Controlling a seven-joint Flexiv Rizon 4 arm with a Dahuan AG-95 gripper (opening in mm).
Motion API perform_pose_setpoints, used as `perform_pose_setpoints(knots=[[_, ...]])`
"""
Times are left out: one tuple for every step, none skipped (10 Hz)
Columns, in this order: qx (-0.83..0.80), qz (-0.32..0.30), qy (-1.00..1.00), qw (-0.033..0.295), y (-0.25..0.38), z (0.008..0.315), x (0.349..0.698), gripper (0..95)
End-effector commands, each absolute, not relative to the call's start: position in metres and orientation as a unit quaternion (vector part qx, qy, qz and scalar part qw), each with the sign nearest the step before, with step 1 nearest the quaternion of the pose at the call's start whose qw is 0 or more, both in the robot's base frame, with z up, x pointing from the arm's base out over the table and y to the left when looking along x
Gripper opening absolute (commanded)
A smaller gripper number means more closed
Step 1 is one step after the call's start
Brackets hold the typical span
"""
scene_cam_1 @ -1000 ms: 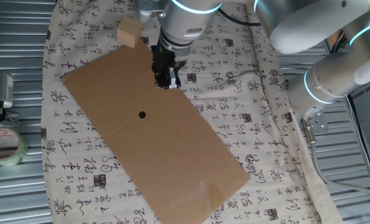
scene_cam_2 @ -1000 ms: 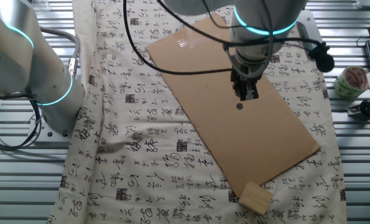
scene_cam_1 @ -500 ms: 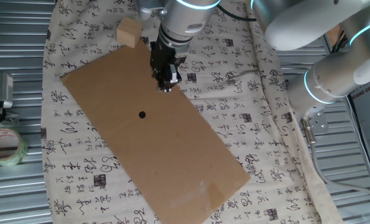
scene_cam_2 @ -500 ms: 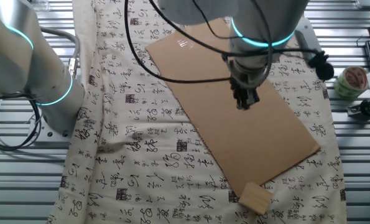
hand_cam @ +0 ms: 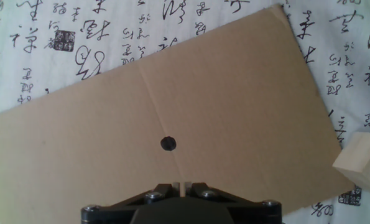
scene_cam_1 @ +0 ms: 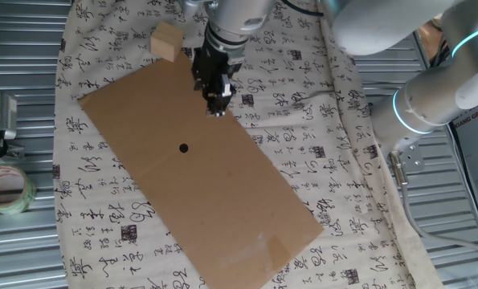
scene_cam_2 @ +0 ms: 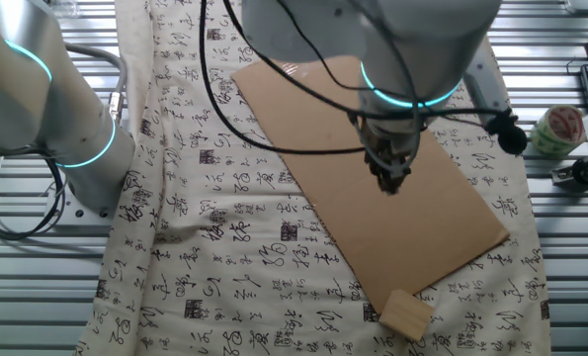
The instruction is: Grab the block and place it at the designated location
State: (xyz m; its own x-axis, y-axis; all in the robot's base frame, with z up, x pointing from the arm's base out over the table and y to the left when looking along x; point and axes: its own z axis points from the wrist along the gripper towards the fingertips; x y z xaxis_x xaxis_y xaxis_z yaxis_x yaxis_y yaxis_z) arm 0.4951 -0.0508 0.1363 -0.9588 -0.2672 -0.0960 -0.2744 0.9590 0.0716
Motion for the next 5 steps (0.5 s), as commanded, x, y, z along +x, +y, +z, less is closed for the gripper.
perform_pose_setpoints(knots=[[-0.147, 0.042, 0.987, 0.048, -0.0576, 0.1316, 0.4925, 95.0], [-0.147, 0.039, 0.987, 0.046, -0.0590, 0.1300, 0.4923, 95.0], [-0.147, 0.038, 0.987, 0.042, -0.0598, 0.1287, 0.4922, 95.0], [-0.150, 0.036, 0.987, 0.042, -0.0610, 0.1272, 0.4919, 95.0], [-0.153, 0.036, 0.987, 0.042, -0.0632, 0.1254, 0.4914, 95.0]])
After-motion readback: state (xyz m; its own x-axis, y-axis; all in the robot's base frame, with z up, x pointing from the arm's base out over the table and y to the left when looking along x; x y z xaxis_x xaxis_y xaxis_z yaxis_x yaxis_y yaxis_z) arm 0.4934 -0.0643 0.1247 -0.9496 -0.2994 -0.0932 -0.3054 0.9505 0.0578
